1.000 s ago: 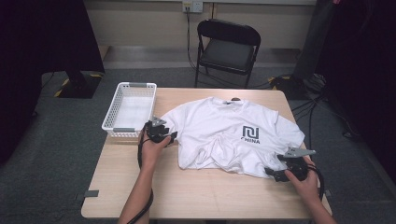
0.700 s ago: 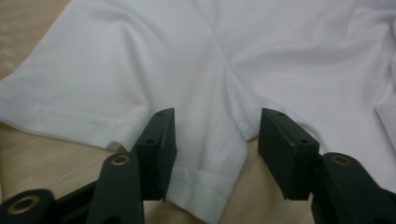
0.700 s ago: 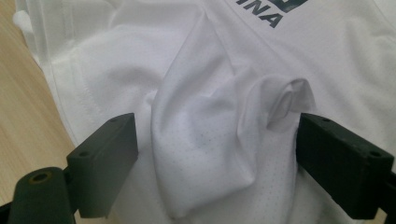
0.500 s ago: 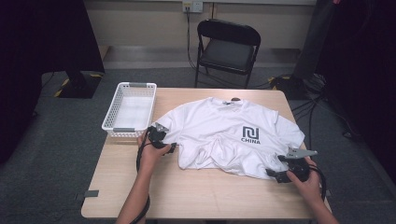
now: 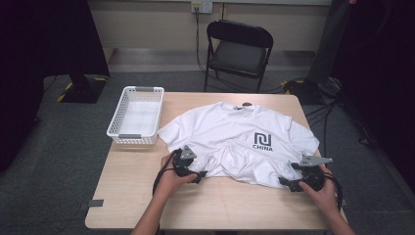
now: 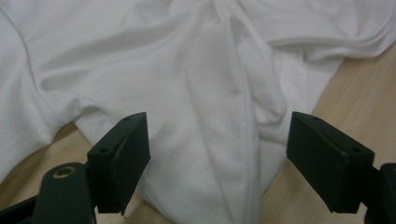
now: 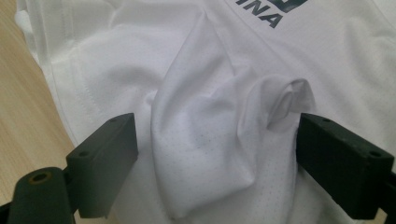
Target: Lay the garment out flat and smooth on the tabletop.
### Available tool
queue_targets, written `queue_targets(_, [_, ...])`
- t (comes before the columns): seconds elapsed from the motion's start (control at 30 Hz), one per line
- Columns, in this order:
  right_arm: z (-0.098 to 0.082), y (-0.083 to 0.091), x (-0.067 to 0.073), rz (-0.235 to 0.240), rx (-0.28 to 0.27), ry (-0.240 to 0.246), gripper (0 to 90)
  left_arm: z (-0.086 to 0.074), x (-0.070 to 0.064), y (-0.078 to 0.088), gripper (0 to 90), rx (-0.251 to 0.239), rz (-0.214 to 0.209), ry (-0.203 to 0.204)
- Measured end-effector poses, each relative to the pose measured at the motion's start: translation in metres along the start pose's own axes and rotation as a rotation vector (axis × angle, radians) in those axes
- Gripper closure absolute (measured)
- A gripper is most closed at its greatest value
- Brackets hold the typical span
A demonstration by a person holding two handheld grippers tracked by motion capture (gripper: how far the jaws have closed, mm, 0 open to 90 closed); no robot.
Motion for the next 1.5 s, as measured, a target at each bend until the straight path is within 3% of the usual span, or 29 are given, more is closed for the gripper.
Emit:
queue_targets(0.13, [0.0,0.0,0.0,-0.003,-0.001,0.0,12.4,-0.001,-0.002,-0.002,15.4,-0.006,-0.008,-0.031])
queue_targets(0.5, [0.011,0.013,0.013,-0.006,-0.048,0.011,17.8,-0.001,-0.003,-0.002,13.1,-0.002,-0.005,-0.034])
queue_targets(0.83, [0.001,0.032,0.024,-0.023,-0.073,-0.036,32.0,-0.002,-0.003,-0.002,13.1,-0.002,-0.003,-0.032])
queue_targets(1.2, [-0.015,0.041,0.016,-0.06,-0.04,-0.065,44.2,-0.002,-0.003,-0.002,12.9,-0.002,-0.005,-0.032])
queue_targets(1.5, [-0.016,0.051,0.023,-0.079,-0.025,-0.064,50.9,-0.002,-0.003,-0.002,12.9,-0.002,-0.007,-0.032])
Point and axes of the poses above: each handheld gripper's, and its own axes: y roughly backward along the jaws, z roughly out of its top, x roughly to its left, the point moved 8 cm from there along -y, roughly forward along the jaws, and after that the axes turned 12 degrees about -x, right-handed, at the moved point
